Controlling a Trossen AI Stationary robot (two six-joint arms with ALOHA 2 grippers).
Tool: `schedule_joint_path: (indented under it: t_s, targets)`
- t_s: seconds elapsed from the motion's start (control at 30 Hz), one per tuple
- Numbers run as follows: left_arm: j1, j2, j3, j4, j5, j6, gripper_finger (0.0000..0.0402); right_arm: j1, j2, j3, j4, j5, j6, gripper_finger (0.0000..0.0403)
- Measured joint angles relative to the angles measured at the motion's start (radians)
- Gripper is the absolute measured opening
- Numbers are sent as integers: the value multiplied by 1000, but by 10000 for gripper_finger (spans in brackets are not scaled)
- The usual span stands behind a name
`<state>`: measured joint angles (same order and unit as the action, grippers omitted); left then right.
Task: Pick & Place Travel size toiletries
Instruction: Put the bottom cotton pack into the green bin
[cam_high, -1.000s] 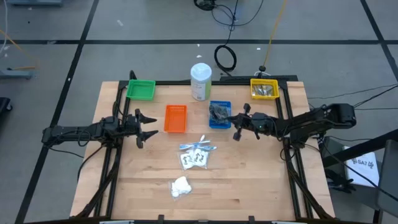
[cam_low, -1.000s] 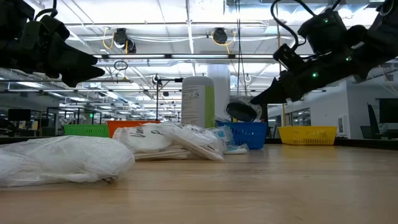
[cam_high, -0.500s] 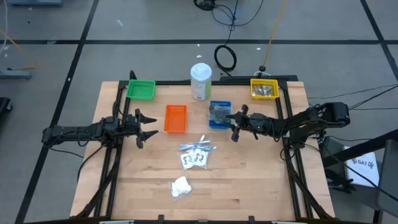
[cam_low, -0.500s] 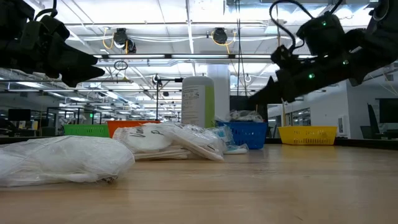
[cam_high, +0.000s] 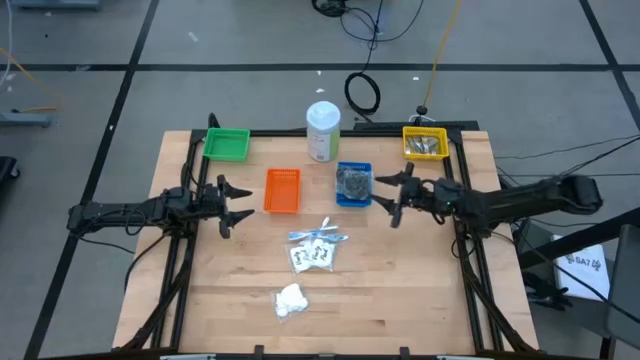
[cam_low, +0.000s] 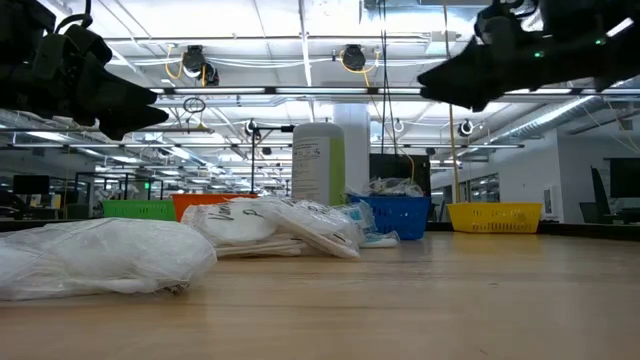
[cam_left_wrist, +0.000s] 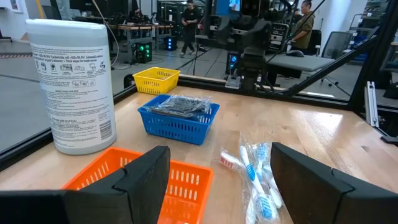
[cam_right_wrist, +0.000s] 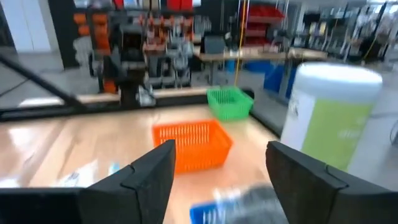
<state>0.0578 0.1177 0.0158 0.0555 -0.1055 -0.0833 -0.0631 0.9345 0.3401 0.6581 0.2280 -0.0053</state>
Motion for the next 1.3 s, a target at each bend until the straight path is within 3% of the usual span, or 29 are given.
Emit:
schedule_joint_path:
  t_s: [0.2,0.37,0.63,0.97,1.17,1.3]
  targets:
    - [0,0,0,0,0,0,274,0,-276,0,-394,-151,64,217]
    - [0,0,0,0,0,0,274,0,-467,0,-573,-251,91,201]
    - [0,0,0,0,0,0,274,0,-696,-1,-776,-260,61,188]
    - [0,0,0,0,0,0,274,0,-935,-156,-788,-258,106,184]
    - [0,0,0,-2,1,-2,274,0,-924,-269,-634,-246,123,178]
    - [0,0,0,25,1,-33,274,0,-923,-317,-573,-169,120,176]
